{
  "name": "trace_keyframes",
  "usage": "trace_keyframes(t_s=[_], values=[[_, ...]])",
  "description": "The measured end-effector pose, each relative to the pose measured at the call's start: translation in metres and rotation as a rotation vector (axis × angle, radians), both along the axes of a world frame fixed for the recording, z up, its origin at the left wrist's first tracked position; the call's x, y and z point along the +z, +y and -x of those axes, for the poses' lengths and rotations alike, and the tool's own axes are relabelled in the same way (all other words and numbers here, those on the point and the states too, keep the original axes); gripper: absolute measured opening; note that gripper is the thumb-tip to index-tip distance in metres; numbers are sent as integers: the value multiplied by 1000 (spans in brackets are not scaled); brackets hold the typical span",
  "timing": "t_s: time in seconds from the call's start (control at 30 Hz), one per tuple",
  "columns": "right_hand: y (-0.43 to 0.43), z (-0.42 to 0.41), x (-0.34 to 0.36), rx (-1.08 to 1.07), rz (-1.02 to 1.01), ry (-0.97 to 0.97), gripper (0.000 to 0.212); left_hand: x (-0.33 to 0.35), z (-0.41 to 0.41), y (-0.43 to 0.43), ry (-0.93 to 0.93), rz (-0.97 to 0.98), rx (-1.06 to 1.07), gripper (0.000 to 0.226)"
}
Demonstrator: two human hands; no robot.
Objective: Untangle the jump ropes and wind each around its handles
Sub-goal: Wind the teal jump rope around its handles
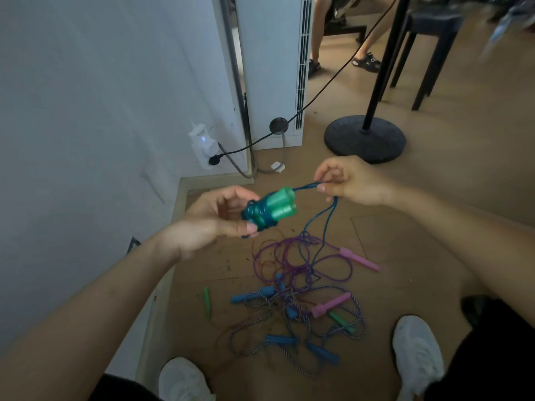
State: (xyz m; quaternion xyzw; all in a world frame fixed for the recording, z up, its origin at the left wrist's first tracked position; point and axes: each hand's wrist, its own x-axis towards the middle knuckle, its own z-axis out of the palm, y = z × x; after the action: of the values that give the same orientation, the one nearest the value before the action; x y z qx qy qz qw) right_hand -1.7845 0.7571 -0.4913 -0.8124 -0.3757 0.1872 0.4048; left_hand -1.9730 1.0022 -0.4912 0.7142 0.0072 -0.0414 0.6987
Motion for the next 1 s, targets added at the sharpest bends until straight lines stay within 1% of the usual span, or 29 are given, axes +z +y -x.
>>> trace_keyframes(t_s=[0.07,0.13,0.3,0.37,0.4,0.47,0.5,0.6,0.67,0.73,0.83,0.93,1.0], values=[[2,2,-7,-23,-18,95,10,0,-1,0,7,133,90,53],[5,8,-13,-32,-16,179,9,1,-3,-2,6,211,166,56],[13,26,-20,-11,-20,290,10,3,-8,-10,-14,408,430,52],[16,34,-21,22,-11,317,10,1,-11,-8,-43,446,548,51],[17,39,-20,48,4,316,11,0,-12,-7,-59,431,612,46],[19,49,-17,101,37,277,15,-2,-13,-5,-95,306,755,33],[20,55,-15,128,45,253,17,-4,-13,-3,-120,226,814,31],[22,67,-9,192,34,210,16,-6,-12,1,-201,-3,891,35],[23,71,-5,224,35,180,10,-6,-11,2,-221,-211,897,37],[23,75,0,260,36,162,7,-8,-10,3,-247,-423,862,38],[21,77,9,302,17,169,5,-11,-10,7,-325,-693,750,40],[17,74,16,288,-26,157,8,-14,-9,8,-410,-872,588,42],[15,72,19,265,-68,144,8,-15,-8,8,-412,-966,436,44]])
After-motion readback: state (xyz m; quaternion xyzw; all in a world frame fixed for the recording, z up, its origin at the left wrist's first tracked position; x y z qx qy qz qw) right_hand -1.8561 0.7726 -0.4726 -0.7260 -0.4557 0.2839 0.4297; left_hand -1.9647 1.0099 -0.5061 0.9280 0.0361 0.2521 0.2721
